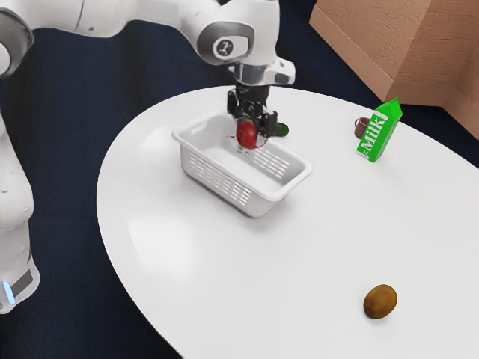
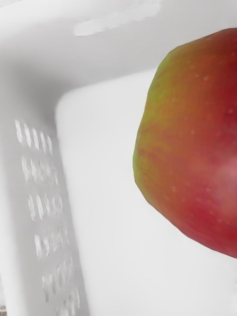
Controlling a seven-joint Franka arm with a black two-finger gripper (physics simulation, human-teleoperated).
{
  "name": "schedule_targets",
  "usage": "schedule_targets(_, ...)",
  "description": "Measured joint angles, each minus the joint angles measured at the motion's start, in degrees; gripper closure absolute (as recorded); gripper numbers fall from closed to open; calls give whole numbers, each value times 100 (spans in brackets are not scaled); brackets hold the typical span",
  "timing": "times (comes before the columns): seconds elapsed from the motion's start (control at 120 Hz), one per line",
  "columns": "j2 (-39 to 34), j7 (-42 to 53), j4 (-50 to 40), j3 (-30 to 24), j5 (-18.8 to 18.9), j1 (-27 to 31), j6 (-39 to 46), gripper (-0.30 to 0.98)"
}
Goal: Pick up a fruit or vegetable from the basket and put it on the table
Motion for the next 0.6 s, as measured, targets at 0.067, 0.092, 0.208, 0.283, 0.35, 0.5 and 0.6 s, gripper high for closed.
schedule_targets(0.067,-142,0,39,-319,-4,0,-119,32)
schedule_targets(0.092,-186,1,60,-471,-6,8,-155,32)
schedule_targets(0.208,-257,4,205,-1215,-21,-5,-303,31)
schedule_targets(0.283,-265,5,231,-1694,-34,-4,-366,32)
schedule_targets(0.35,-267,7,243,-1992,-43,-8,-405,32)
schedule_targets(0.5,-258,3,290,-2230,-54,-6,-452,32)
schedule_targets(0.6,-257,3,293,-2329,-58,-4,-465,22)
